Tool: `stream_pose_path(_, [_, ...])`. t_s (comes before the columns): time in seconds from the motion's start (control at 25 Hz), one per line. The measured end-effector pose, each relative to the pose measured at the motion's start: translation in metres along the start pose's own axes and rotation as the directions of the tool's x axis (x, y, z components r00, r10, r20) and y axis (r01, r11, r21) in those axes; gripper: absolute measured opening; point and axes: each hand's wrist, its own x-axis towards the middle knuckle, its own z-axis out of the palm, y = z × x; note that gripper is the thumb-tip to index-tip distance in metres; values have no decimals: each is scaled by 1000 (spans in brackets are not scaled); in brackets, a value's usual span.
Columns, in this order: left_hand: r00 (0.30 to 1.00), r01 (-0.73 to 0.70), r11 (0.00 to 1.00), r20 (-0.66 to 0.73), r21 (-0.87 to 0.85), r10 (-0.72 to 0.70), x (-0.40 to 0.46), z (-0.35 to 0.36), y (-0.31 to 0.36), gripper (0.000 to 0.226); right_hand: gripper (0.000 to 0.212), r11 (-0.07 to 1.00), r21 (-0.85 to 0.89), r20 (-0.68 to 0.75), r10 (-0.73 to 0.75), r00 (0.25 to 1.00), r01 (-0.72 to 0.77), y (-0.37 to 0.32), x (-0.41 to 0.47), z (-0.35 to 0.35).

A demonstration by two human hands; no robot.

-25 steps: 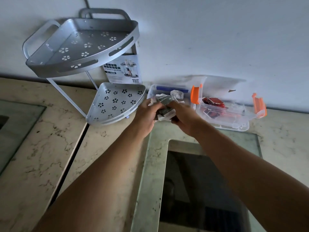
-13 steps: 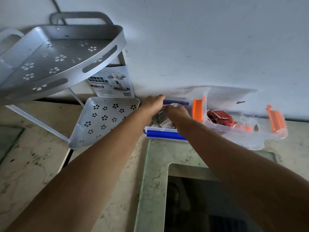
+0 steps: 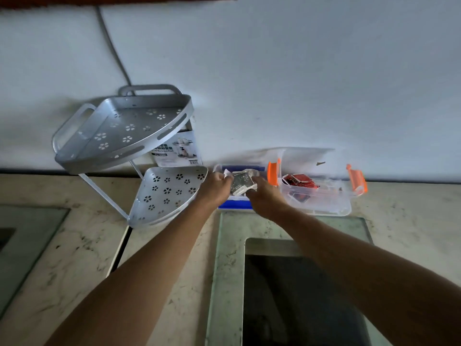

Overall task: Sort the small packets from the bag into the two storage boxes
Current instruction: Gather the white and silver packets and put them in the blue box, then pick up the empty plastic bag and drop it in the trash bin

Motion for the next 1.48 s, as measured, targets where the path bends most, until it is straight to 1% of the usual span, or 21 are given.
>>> stream_pose_path(0.08, [999, -46, 996, 6, 78, 46, -41, -4, 0, 23, 52, 994, -94, 45, -57, 997, 61, 2, -45, -21])
stream_pose_path(0.12, [998, -68, 988, 14, 139, 67, -60, -4, -3, 27, 53, 988, -136, 53, -71, 996, 78, 6, -66, -32])
stream_pose_path(0.2, [994, -109, 957, 56, 269, 98, -98, 1, -15, 44, 56, 977, -200, 57, -66, 996, 77, 16, -107, -49])
stream_pose_path(0.28, [987, -133, 906, 133, 402, 86, -136, 6, -26, 57, 60, 973, -225, 64, -36, 997, 50, 30, -145, -63])
stream_pose_path(0.36, [983, -139, 842, 173, 521, 55, -172, 7, -29, 65, 65, 964, -263, 85, -7, 996, 29, 42, -181, -75])
stream_pose_path(0.4, [982, -159, 811, 177, 564, 69, -184, 6, -24, 66, 67, 957, -289, 88, -7, 996, 33, 45, -196, -81])
stream_pose_path(0.48, [976, -214, 754, 163, 621, 143, -203, -5, -5, 62, 69, 936, -346, 76, -38, 996, 62, 43, -218, -95])
stream_pose_path(0.56, [966, -255, 726, 133, 638, 222, -213, -19, 22, 61, 68, 916, -386, 44, -97, 994, 107, 30, -229, -113])
stream_pose_path(0.68, [948, -284, 721, 73, 631, 310, -230, -39, 66, 58, 67, 894, -418, -23, -188, 982, 161, 3, -244, -146])
stream_pose_path(0.88, [936, -296, 691, 54, 659, 349, -250, -55, 106, 66, 73, 845, -503, -52, -242, 969, 183, -16, -259, -182])
stream_pose_path(1.08, [922, -316, 685, 42, 656, 385, -260, -58, 117, 67, 70, 848, -491, -89, -278, 957, 200, -24, -271, -195])
stream_pose_path(1.24, [926, -329, 694, 75, 641, 369, -265, -44, 110, 64, 70, 860, -479, -104, -255, 961, 177, -8, -276, -191])
stream_pose_path(1.32, [924, -347, 700, 100, 624, 369, -267, -29, 101, 63, 70, 875, -457, -104, -227, 968, 156, 11, -283, -188])
stream_pose_path(1.4, [910, -392, 674, 157, 626, 384, -268, -2, 92, 59, 71, 897, -428, -116, -179, 977, 113, 43, -292, -182])
stream_pose_path(1.48, [892, -448, 656, 254, 607, 374, -273, 40, 85, 58, 73, 920, -391, -137, -87, 987, 27, 86, -306, -178])
